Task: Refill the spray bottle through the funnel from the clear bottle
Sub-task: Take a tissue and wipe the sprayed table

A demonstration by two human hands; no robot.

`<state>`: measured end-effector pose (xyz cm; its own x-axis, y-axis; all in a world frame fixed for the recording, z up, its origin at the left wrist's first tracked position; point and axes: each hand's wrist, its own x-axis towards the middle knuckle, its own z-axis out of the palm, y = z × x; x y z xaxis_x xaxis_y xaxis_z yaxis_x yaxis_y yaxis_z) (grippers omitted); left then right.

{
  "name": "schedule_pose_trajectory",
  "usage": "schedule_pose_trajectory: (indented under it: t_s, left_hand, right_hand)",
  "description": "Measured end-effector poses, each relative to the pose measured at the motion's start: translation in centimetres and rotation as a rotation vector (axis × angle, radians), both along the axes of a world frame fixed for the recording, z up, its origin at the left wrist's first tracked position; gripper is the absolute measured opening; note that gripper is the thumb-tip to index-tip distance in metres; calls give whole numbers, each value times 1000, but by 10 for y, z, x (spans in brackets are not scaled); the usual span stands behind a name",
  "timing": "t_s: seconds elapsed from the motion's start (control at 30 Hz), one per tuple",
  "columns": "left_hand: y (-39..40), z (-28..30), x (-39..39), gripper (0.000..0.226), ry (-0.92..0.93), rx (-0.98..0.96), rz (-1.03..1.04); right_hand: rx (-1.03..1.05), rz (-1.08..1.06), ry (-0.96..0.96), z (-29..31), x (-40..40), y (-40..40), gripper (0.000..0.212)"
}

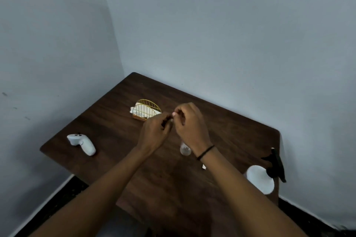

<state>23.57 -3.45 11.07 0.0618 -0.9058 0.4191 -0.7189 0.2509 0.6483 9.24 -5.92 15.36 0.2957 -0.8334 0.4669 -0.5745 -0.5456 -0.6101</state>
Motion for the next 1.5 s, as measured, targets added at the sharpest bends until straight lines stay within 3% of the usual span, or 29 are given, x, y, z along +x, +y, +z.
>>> schedule_pose_trajectory:
  t_s: [0.13, 0.23, 0.4, 0.6, 0.8, 1.23, 1.5]
  left_hand:
    - [-28, -6, 49, 11, -14, 68, 126]
    - [-54, -22, 83, 11, -49, 179, 189]
    - [-82, -47, 111, 29, -153, 245, 172]
    - [-101, -71, 122, 55, -268, 334, 183]
    - [-114, -86, 137, 65, -311, 415, 131]
    - [-126, -100, 136, 63, -260, 457, 89]
    - [-128, -111, 133, 62, -250, 460, 122]
  right_hand:
    - [97, 24, 53, -5, 52, -28, 9]
    - [320, -53, 68, -21, 85, -53, 18]
    - [580, -206, 119, -56, 120, -91, 26]
    - [705, -211, 270, -87, 129, -116, 30]
    - [738, -129, 362, -107, 129, -121, 36]
    - [815, -53, 408, -118, 130, -128, 32]
    - [629, -173, 371, -113, 127, -121, 31]
